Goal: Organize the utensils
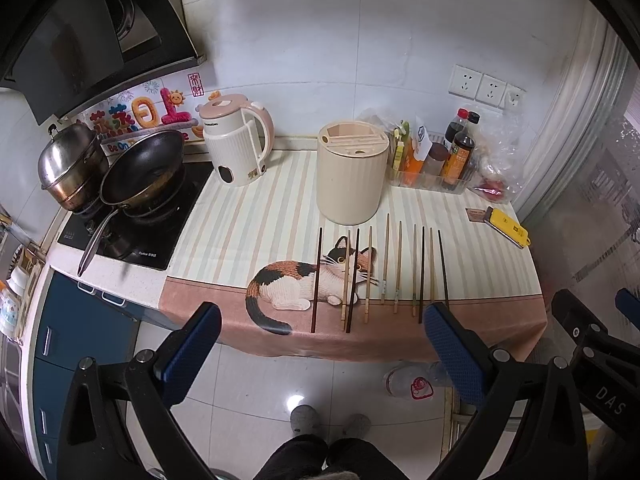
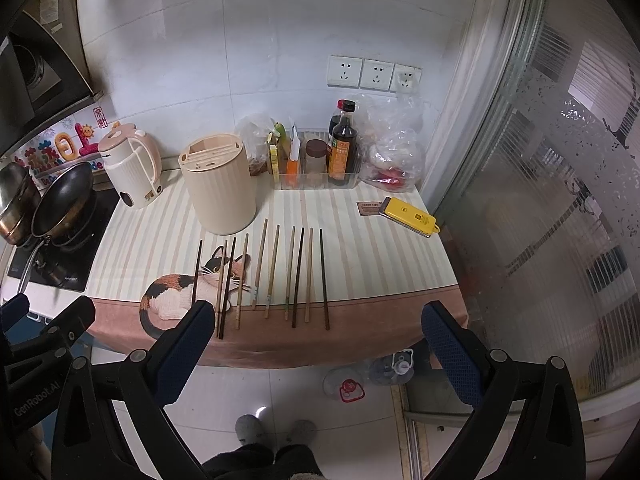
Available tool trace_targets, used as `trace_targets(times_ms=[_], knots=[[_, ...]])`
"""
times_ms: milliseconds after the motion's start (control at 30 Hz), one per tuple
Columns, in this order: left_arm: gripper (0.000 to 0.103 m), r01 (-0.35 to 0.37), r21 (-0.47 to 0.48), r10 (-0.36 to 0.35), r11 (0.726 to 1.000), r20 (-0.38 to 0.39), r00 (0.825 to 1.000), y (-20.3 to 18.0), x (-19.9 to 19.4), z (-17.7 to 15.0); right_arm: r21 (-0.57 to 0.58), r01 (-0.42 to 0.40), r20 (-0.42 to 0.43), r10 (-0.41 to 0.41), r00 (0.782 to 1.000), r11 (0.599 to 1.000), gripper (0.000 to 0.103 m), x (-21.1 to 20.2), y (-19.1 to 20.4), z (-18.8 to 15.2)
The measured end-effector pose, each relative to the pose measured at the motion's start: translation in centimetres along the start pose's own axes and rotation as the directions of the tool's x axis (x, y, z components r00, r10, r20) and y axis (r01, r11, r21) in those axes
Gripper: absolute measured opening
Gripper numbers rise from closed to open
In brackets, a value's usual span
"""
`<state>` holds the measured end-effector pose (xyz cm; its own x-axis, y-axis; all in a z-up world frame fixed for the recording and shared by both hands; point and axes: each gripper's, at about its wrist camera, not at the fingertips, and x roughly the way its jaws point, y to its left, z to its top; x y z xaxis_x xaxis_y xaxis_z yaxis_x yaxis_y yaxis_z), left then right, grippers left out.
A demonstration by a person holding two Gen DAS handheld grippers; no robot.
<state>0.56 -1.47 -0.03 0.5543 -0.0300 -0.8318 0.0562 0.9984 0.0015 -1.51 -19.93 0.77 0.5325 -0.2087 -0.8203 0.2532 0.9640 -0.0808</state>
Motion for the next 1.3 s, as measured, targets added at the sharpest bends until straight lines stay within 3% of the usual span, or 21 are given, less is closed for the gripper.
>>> trace_targets(times_ms=[300, 400, 567, 667, 867, 967, 1033, 1100, 1300], knots=[[0.103, -0.001, 0.000, 0.001, 1.000, 0.005, 1.000, 0.1, 0.0, 0.0, 0.011, -0.008, 0.007, 0.008, 1.000, 1.000, 0.103, -0.7, -0.5, 0.3], [0.103, -0.020, -0.003, 0.020, 1.000, 0.045, 0.999, -0.4, 0.2, 0.4, 0.046, -0.026, 0.013, 0.025, 1.000, 0.999, 0.103, 0.3, -1.5, 0.4], [0.103, -0.105, -0.032, 0.107, 0.994, 0.066, 0.992, -0.4, 3.9, 2.0, 0.100, -0.059, -0.003, 0.060, 0.998, 0.993, 0.103, 4.4, -3.2, 1.0], [0.103, -0.154, -0.049, 0.155, 0.987, 0.010, 0.988, -0.2, 8.0, 2.9, 0.130, -0.092, -0.046, 0.098, 0.994, 0.987, 0.102, 8.3, -3.9, 1.2], [0.103, -0.204, -0.025, 0.198, 0.979, -0.145, 0.969, 1.4, 17.3, 3.4, 0.139, -0.150, -0.138, 0.170, 0.976, 0.979, 0.062, 16.6, -3.5, 0.8], [0.101, -0.183, -0.017, 0.173, 0.983, -0.250, 0.953, 2.3, 22.4, 3.1, 0.142, -0.173, -0.194, 0.199, 0.961, 0.975, 0.047, 21.0, -2.7, 0.7], [0.095, -0.149, -0.019, 0.136, 0.989, -0.316, 0.939, 2.8, 25.7, 2.9, 0.139, -0.173, -0.230, 0.201, 0.952, 0.975, 0.038, 23.7, -1.9, 0.6], [0.087, -0.124, -0.021, 0.108, 0.992, -0.357, 0.928, 3.0, 28.2, 2.7, 0.152, -0.178, -0.269, 0.214, 0.939, 0.972, 0.035, 26.2, -1.2, 0.6], [0.082, -0.002, -0.022, -0.009, 1.000, -0.467, 0.884, 2.5, 35.7, 2.7, 0.212, -0.170, -0.384, 0.242, 0.891, 0.962, 0.035, 33.0, 1.8, 1.1]])
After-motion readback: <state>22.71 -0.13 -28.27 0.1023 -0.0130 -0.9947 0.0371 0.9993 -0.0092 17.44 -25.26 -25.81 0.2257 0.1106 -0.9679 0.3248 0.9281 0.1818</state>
